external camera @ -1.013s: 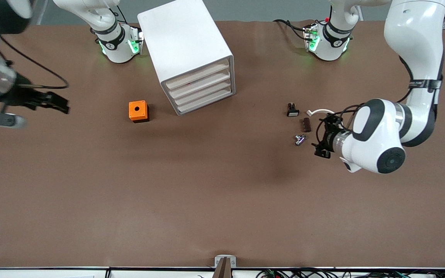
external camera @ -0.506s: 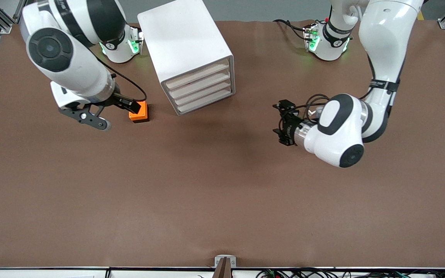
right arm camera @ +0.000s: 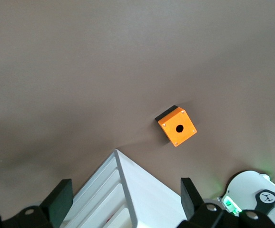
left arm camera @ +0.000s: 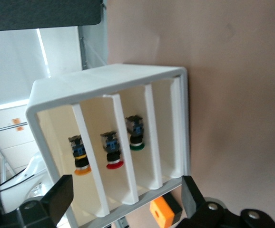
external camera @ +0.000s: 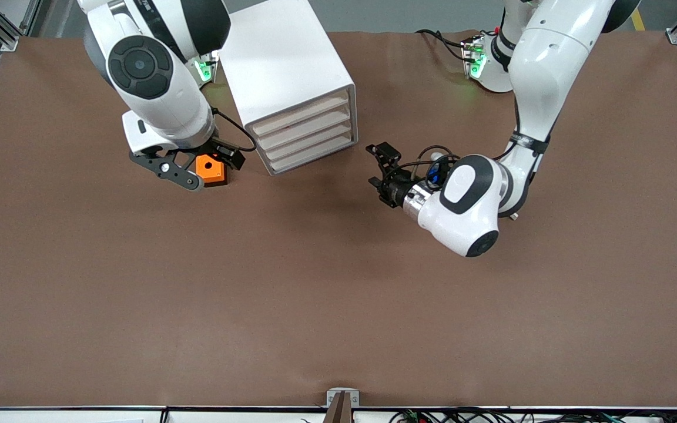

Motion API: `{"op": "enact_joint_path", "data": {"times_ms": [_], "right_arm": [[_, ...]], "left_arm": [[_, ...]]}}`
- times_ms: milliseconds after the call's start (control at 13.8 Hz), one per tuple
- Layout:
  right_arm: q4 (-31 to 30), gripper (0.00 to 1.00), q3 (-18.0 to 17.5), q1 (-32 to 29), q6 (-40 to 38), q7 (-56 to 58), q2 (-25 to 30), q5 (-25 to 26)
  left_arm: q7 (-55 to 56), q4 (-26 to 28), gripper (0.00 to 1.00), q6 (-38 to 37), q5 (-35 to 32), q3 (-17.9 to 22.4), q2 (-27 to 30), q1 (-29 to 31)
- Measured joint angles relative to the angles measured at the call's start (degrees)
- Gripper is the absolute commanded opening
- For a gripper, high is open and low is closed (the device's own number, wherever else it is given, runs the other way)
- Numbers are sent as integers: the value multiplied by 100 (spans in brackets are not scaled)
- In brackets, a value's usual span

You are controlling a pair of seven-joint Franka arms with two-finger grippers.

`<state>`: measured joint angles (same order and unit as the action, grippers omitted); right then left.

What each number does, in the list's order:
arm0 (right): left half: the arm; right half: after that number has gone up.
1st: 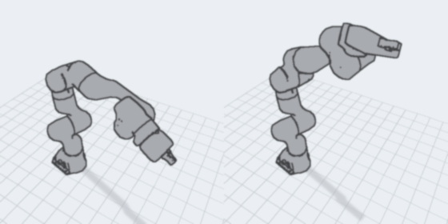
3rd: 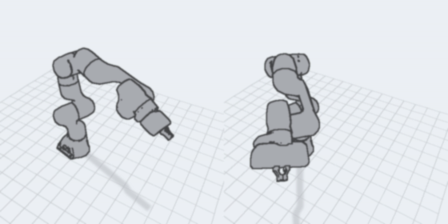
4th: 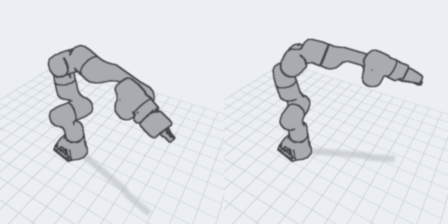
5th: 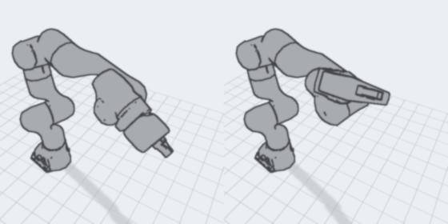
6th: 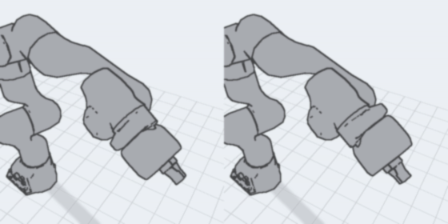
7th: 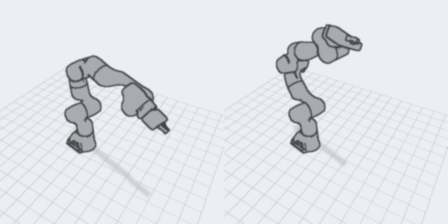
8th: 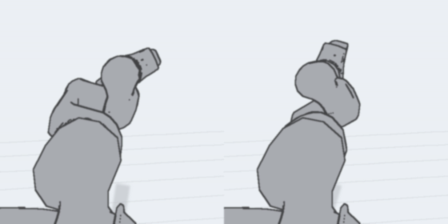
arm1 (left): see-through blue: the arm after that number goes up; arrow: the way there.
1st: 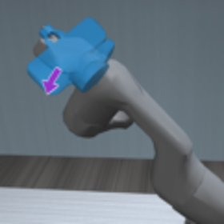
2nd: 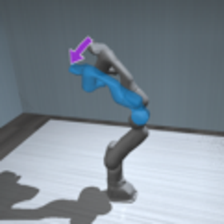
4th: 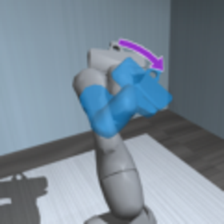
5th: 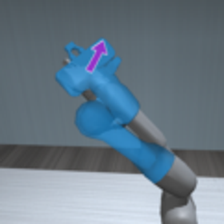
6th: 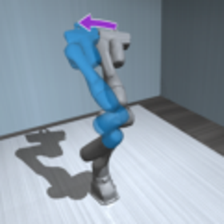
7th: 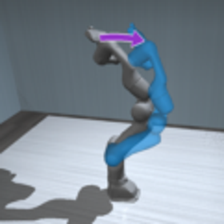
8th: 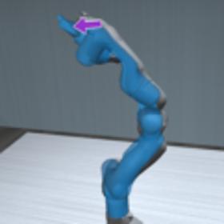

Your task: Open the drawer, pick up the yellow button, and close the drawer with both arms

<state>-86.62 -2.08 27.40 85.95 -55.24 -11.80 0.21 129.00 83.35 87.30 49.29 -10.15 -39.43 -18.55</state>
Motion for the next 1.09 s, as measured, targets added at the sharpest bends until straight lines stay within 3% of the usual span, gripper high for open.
{"op": "enact_joint_path", "data": {"times_ms": [362,723,1085], "right_arm": [[18,100,23,10,149,-8,0,0],[19,100,36,11,145,-14,0,0],[38,100,38,11,167,-14,0,0]], "left_arm": [[49,-122,96,-69,630,-11,-39,-337],[110,-117,86,-70,669,-13,-167,-890],[448,-117,83,-83,729,-14,-390,-1123]]}}
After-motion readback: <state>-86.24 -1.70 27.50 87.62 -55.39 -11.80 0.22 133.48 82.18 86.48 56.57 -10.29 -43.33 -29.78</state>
